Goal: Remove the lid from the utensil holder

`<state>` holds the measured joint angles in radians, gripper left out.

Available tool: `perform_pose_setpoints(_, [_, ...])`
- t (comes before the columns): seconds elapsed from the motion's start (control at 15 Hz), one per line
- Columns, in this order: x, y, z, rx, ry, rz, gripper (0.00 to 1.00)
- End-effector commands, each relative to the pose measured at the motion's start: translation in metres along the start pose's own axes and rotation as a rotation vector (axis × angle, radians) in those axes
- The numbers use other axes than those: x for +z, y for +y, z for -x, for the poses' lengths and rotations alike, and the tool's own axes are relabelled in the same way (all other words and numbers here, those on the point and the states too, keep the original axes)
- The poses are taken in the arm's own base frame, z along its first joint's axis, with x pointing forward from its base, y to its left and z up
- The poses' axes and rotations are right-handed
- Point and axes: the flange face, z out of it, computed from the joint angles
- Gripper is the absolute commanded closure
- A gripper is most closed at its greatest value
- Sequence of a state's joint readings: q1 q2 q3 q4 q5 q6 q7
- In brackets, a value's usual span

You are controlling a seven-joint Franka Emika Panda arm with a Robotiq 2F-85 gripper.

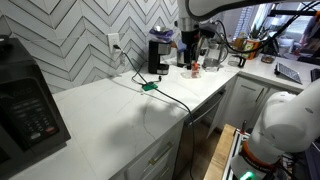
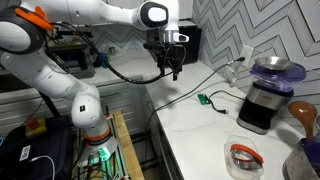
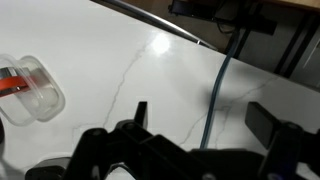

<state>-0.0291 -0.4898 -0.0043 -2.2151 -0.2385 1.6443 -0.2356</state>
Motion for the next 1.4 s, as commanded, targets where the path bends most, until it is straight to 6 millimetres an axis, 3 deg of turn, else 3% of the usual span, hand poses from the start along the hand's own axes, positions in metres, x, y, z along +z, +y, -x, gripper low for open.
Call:
perform_pose_setpoints(0.0, [-0.004,0.014,-0.002,0.084,0.03,-0.033,0.0])
perform_pose_setpoints(0.2, [-0.012,0.063,-0.004,0.23,0.068,-0.1,0.0])
perform_pose_setpoints(0.53, [-0.011,0.183,-0.004,0.476,0.131,-0.187,0.0])
perform_pose_setpoints(0.73, [-0.009,0.244,-0.012,0.626,0.151,-0.238,0.0])
perform_pose_setpoints(0.87, [-0.013,0.273,-0.019,0.668,0.174,-0.208,0.0])
perform_pose_setpoints(1.07, [-0.028,0.312,-0.029,0.677,0.183,0.015,0.0])
perform_pose_setpoints(1.33, [-0.034,0.332,-0.017,0.57,0.077,0.123,0.0])
